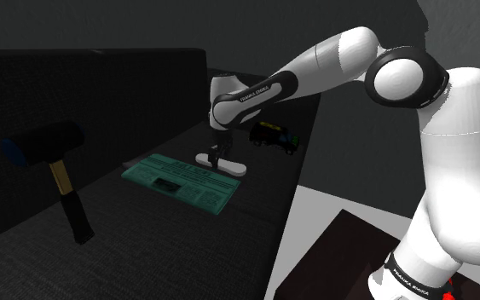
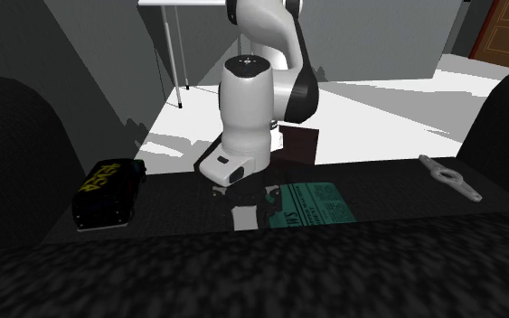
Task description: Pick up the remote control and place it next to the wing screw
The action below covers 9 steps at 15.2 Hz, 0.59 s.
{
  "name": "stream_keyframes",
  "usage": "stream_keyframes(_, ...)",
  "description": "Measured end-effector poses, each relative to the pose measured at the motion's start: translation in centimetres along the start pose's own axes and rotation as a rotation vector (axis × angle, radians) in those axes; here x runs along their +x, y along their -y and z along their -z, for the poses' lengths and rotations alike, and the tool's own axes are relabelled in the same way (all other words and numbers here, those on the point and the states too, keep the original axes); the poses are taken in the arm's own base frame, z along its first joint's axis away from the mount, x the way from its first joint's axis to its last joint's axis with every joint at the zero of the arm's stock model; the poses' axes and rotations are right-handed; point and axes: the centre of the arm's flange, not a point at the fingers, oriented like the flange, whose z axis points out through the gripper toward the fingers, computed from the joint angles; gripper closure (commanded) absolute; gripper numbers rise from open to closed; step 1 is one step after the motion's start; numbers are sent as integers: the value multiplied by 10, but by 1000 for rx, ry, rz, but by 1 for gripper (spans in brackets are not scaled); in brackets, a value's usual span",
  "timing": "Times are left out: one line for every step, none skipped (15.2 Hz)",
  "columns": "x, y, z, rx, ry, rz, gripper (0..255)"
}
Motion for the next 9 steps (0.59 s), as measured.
stream_keyframes(0, 0, -1, 0, 0, 0, 0)
stream_keyframes(0, 0, -1, 0, 0, 0, 0)
stream_keyframes(0, 0, -1, 0, 0, 0, 0)
stream_keyframes(0, 0, -1, 0, 0, 0, 0)
stream_keyframes(0, 0, -1, 0, 0, 0, 255)
stream_keyframes(0, 0, -1, 0, -1, 0, 255)
stream_keyframes(0, 0, -1, 0, 0, 0, 255)
stream_keyframes(0, 0, -1, 0, 0, 0, 255)
stream_keyframes(0, 0, -1, 0, 0, 0, 255)
